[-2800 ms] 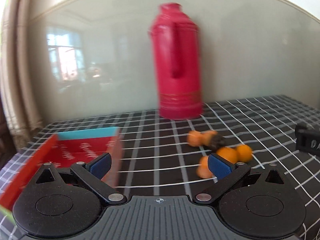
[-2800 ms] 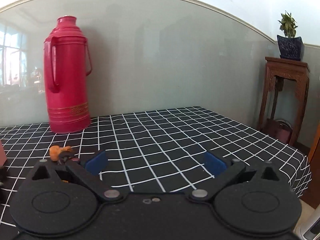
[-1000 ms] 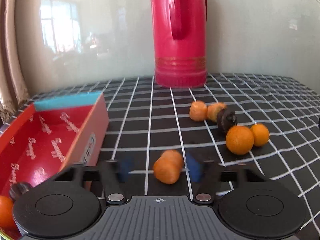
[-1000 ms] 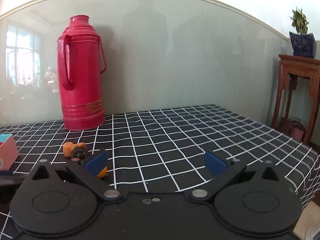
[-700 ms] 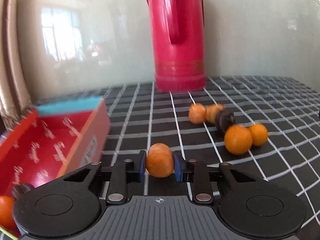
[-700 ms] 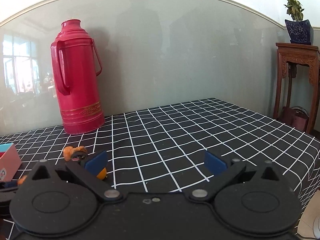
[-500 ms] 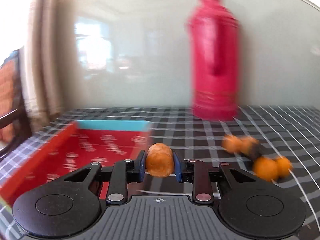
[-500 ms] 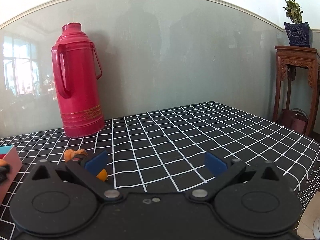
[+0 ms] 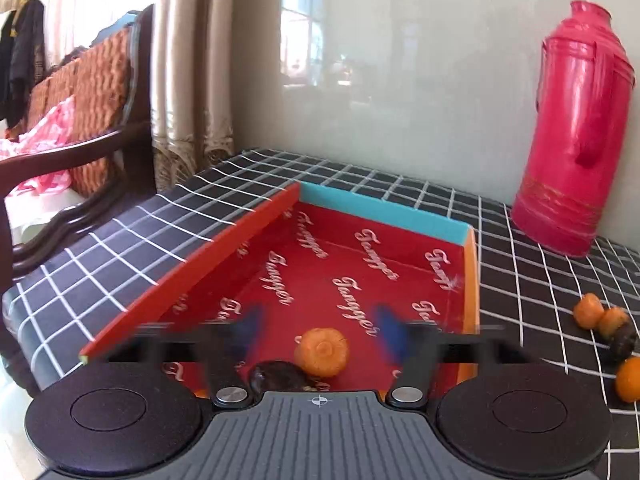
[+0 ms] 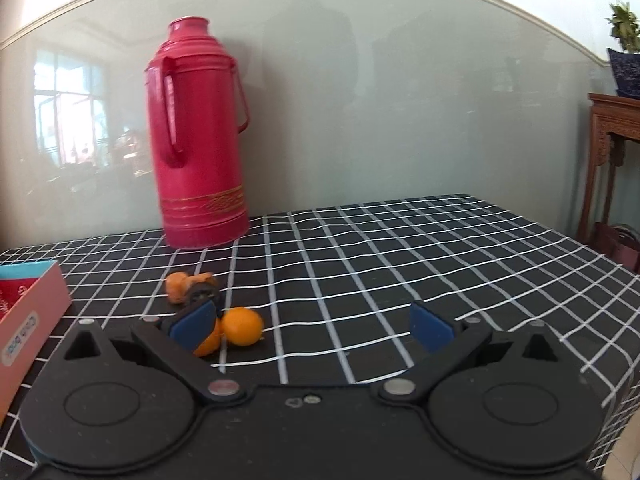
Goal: Organize fruits
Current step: 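Carry the carrot piece in the left tool into the red box and release, then grasp a small orange with the right tool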
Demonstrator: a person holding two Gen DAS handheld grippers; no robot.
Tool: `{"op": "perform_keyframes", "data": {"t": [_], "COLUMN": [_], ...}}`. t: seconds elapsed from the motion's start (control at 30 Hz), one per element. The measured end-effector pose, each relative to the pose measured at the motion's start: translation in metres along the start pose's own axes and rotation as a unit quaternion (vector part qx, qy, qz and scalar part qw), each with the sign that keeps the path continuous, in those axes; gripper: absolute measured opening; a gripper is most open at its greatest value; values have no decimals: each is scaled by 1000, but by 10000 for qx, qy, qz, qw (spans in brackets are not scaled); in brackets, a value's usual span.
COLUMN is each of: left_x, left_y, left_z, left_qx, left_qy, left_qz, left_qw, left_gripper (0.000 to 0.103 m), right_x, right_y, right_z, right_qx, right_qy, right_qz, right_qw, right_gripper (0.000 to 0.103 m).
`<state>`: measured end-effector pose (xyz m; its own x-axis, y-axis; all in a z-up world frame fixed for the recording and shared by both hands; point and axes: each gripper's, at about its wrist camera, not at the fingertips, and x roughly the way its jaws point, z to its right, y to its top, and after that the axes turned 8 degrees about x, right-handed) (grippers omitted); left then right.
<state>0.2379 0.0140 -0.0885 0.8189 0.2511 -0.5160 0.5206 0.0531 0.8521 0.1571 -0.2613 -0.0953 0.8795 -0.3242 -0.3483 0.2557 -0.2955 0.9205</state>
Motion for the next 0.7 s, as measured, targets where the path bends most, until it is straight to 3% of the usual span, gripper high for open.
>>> {"op": "perform_keyframes", "data": {"t": [0.17,0.27,0.33,0.37,0.6,0.7], "left_x": [-22,-31,-36,-37,-39,-35], "left_y": [7,6,4,4,0,-1], "left_z": [-13,-23,-28,-31,-47,-57], "left_qx": [55,129,143,154,251,170], "left_qy": [-134,-173,-110,-70,262,339], "left_qz": [432,574,703,748,932,855], "left_qw": [9990,9981,9974,9971,9950,9956], "left_gripper": [92,96,99,99,100,100], "right_x": [11,22,30,35,52,59], "right_y": [-1,-1,-3,-4,-13,-14], "right_z": [-16,-29,-37,-41,-59,-64], "right_qx": [-55,-115,-140,-147,-63,-97], "right_qy": [337,464,557,610,827,688], "right_qz": [-179,-410,-614,-716,-1104,-1121], "right_qw": [9993,9980,9965,9955,9904,9913], "right_gripper": [95,86,69,66,51,51]}}
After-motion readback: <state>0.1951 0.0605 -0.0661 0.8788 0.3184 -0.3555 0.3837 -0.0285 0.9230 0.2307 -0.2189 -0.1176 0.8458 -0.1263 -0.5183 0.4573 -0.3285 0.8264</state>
